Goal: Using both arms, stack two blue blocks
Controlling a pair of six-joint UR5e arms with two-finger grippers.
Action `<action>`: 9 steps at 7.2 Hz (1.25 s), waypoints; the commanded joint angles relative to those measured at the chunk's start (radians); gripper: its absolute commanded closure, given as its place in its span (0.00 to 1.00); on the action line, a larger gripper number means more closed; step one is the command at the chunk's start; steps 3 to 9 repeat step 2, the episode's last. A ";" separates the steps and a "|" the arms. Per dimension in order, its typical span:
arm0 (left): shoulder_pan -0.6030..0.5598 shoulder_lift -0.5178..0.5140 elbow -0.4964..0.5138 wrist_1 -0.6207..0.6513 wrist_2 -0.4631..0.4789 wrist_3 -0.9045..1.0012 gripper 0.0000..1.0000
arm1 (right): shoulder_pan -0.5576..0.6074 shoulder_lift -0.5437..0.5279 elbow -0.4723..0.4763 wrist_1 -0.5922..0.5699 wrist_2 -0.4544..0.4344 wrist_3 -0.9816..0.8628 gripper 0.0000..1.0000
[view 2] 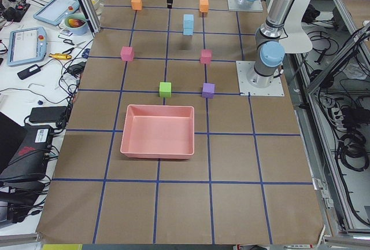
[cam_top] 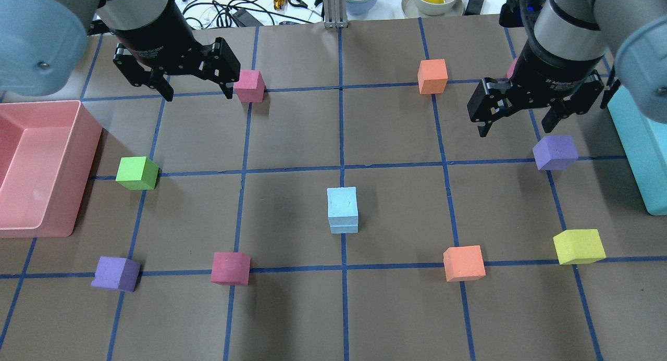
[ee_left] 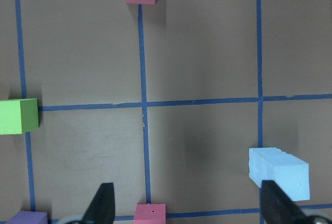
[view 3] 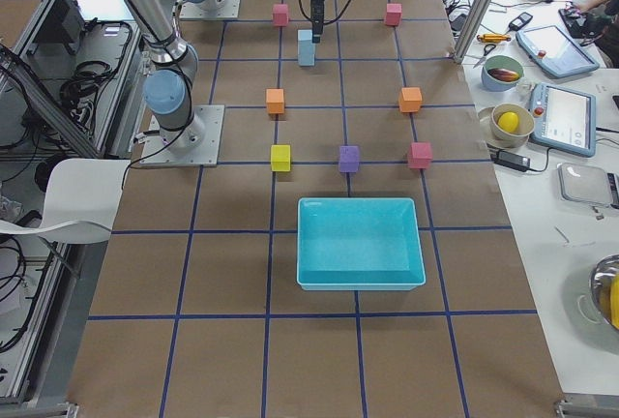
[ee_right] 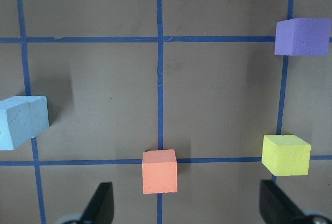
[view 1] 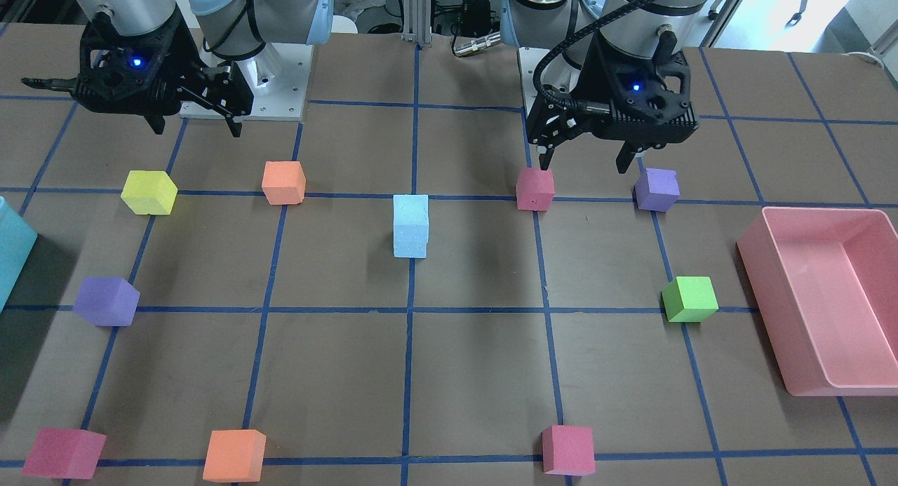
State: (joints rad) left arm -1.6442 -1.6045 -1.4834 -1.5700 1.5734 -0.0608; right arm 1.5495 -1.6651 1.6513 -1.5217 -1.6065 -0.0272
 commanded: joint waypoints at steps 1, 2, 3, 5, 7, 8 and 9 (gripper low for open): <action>0.006 -0.002 0.011 -0.022 0.004 -0.001 0.00 | 0.001 -0.001 0.004 -0.002 0.003 0.004 0.00; 0.004 -0.002 0.011 -0.021 0.002 -0.001 0.00 | 0.001 -0.001 0.004 -0.005 0.003 0.006 0.00; 0.004 -0.002 0.011 -0.021 0.002 -0.001 0.00 | 0.001 -0.001 0.004 -0.005 0.003 0.006 0.00; 0.004 -0.002 0.011 -0.021 0.002 -0.001 0.00 | 0.001 -0.001 0.004 -0.005 0.003 0.006 0.00; 0.004 -0.002 0.011 -0.021 0.002 -0.001 0.00 | 0.001 -0.001 0.004 -0.005 0.003 0.006 0.00; 0.004 -0.002 0.011 -0.021 0.002 -0.001 0.00 | 0.001 -0.001 0.004 -0.005 0.003 0.006 0.00; 0.004 -0.002 0.011 -0.021 0.002 -0.001 0.00 | 0.001 -0.001 0.004 -0.005 0.003 0.006 0.00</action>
